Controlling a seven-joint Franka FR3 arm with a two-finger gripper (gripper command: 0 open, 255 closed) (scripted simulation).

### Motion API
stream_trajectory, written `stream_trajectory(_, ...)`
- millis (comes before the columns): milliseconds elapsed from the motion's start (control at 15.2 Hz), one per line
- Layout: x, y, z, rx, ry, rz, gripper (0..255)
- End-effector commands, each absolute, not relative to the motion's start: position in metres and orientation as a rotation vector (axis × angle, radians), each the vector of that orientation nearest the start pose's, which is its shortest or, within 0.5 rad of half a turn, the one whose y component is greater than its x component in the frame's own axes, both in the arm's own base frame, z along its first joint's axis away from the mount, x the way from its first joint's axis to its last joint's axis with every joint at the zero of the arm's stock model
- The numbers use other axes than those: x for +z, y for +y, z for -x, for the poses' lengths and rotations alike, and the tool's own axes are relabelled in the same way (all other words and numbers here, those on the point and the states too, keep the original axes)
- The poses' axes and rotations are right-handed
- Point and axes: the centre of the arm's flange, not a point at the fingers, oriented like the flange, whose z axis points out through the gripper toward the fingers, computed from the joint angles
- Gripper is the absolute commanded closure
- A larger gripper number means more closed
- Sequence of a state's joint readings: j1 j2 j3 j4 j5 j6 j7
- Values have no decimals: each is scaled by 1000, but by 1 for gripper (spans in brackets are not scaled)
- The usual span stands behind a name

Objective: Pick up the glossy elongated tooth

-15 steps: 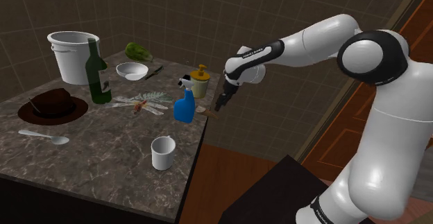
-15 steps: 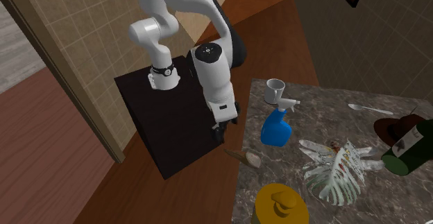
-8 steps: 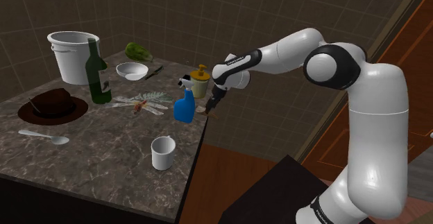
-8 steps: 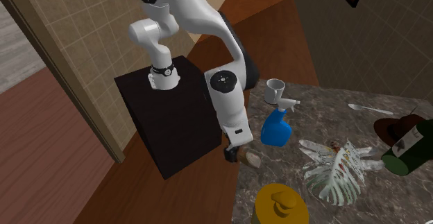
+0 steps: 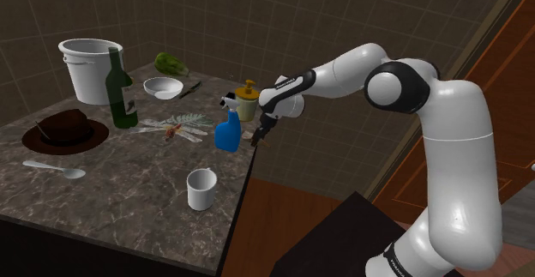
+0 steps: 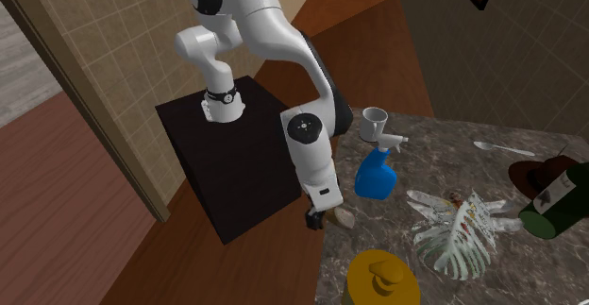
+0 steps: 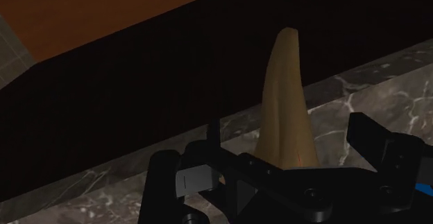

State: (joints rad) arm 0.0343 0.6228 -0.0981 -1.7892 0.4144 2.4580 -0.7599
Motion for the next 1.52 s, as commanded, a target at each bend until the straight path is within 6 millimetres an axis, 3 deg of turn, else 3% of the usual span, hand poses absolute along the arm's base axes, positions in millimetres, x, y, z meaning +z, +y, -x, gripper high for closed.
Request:
stream_trajectory(0,208,-37,-661,-201,-589,2903,255)
stream_trajectory(528,204,-38,-664,-202,-590,2903,255)
stream_trajectory(1452,276,-37,-661,-201,-589,2903,255)
